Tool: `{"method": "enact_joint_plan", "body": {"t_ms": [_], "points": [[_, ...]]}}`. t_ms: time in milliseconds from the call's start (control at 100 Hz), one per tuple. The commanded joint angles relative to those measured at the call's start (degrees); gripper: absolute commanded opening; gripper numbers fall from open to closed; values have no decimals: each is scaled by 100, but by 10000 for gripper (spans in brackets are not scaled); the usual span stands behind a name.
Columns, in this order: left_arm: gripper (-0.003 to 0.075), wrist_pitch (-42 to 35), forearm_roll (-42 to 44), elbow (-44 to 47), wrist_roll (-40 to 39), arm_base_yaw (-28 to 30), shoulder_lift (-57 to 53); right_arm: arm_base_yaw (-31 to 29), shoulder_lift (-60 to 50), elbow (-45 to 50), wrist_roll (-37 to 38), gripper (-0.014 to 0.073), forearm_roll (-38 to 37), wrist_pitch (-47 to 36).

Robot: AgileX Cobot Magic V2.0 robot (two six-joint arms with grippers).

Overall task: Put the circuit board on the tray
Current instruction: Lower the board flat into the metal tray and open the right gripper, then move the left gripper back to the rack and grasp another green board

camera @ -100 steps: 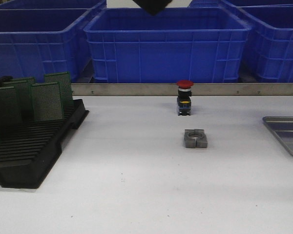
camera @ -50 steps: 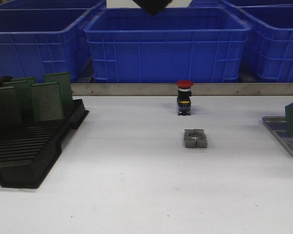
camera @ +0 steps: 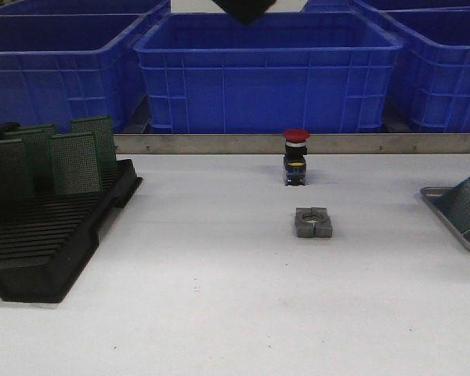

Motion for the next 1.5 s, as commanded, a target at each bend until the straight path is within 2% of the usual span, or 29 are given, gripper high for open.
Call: {"method": "enact_joint_plan", "body": {"t_ms": [0,150,240,650,800,910,1120,1330,1490], "points": [[536,24,-319,-130,-31,-39,-272,-97,-245,-153,-27,248,140,137],[536,24,-319,-130,-31,-39,-272,-193,-245,-153,-33,449,101,131],[536,24,-319,-130,-31,-39,-272,-229,-245,-153,-33,504,87,125],[537,107,-294,-130,-31,-39,-272,-230,-588,-153,-33,505,-62,160],[537,204,411,-347,-31,151,-283,-230,-709,-153,-33,505,-62,165],[537,190,1174,-522,-31,454,-283,-230,-737,-153,-33,505,-62,221],[537,-10,1955,-547,-31,1302,-170,-230,-737,-153,-33,505,-62,292],[537,-149,2168,-547,-11,2152,300,-230,-737,-153,-33,505,-56,292],[537,-242,2168,-547,2,2522,708,-230,-737,-153,-33,505,-56,298]]}}
